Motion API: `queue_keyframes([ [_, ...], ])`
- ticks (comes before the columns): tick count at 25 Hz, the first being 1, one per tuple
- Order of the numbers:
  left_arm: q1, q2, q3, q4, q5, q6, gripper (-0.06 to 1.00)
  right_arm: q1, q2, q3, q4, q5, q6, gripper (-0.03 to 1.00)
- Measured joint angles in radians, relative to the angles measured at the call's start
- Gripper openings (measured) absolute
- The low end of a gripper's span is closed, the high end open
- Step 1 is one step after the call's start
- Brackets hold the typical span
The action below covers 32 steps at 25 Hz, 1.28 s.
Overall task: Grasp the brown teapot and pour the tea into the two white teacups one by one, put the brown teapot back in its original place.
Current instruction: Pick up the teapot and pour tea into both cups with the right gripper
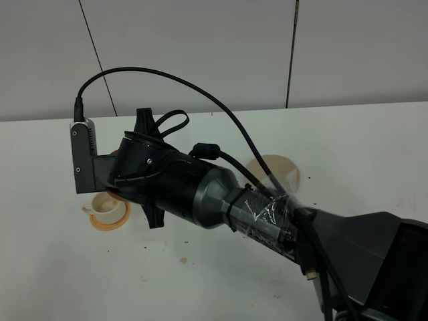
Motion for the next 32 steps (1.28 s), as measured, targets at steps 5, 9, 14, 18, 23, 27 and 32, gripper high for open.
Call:
queue_keyframes([
  [5,0.0,0.0,0.0,0.0,0.0,0.0,0.37,0.021,0.047,0.0,-0.089,-0.001,0.007,0.09],
  [9,0.0,0.0,0.0,0.0,0.0,0.0,0.37,0.026,0.06,0.0,-0.094,-0.01,0.011,0.09],
  [14,0.0,0.0,0.0,0.0,0.0,0.0,0.37,0.026,0.059,0.0,-0.136,-0.013,0.016,0.09],
  [18,0.0,0.0,0.0,0.0,0.0,0.0,0.37,0.026,0.06,0.0,-0.179,-0.014,0.018,0.09],
  [23,0.0,0.0,0.0,0.0,0.0,0.0,0.37,0.026,0.063,0.0,-0.226,-0.012,0.026,0.09],
  [27,0.0,0.0,0.0,0.0,0.0,0.0,0.37,0.026,0.063,0.0,-0.227,-0.01,0.027,0.09],
  [32,0.0,0.0,0.0,0.0,0.0,0.0,0.37,0.026,0.063,0.0,-0.229,-0.01,0.027,0.09],
])
